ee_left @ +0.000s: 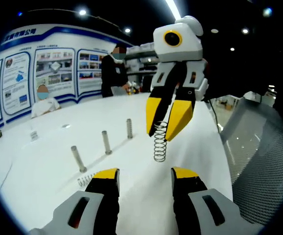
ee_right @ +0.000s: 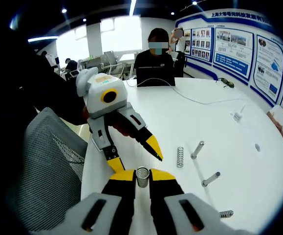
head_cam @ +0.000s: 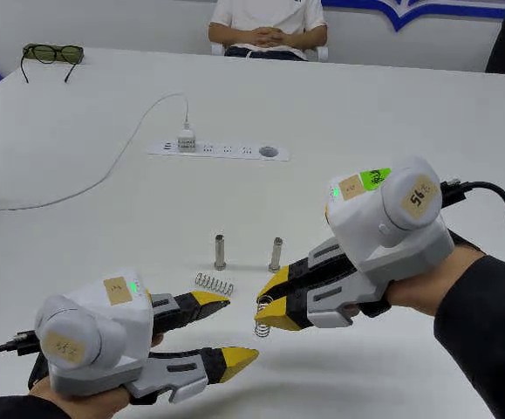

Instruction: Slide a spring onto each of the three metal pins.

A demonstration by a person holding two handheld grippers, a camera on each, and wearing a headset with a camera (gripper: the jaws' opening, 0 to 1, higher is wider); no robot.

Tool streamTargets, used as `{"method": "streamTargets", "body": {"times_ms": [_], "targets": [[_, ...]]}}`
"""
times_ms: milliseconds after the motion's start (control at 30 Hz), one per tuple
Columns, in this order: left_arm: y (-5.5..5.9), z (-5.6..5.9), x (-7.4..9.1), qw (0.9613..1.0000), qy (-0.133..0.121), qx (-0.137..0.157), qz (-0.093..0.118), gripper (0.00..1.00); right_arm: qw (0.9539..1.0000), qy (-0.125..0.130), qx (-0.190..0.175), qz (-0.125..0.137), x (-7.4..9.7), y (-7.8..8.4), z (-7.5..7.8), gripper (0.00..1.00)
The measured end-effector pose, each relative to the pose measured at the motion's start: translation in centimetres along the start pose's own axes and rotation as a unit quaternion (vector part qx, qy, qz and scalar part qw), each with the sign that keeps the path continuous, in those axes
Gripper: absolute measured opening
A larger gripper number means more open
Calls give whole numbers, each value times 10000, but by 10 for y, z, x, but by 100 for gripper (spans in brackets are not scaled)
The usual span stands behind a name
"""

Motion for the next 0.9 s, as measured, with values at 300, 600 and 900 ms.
{"method": "streamTargets", "body": {"times_ms": [300,600,900], "targets": [[1,-9,6,9996,-224,120,84,49,9998,115,-125,128,3,-2,4,12],[4,-16,13,9987,-405,258,142,52,9995,208,-206,111,3,3,7,12],[6,-19,17,9983,-527,222,118,54,9989,358,-275,131,8,3,16,12]]}}
Point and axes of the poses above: the centre of the closed fingertips' face, and the gripper's own axes: x roughly backward along the fingers, z roughly to its right, y roughly out of its underside, the point moved 2 cm from there along x, roughly backward along the fingers, and after that the axes turned 1 degree about y, right-handed, at the moved point
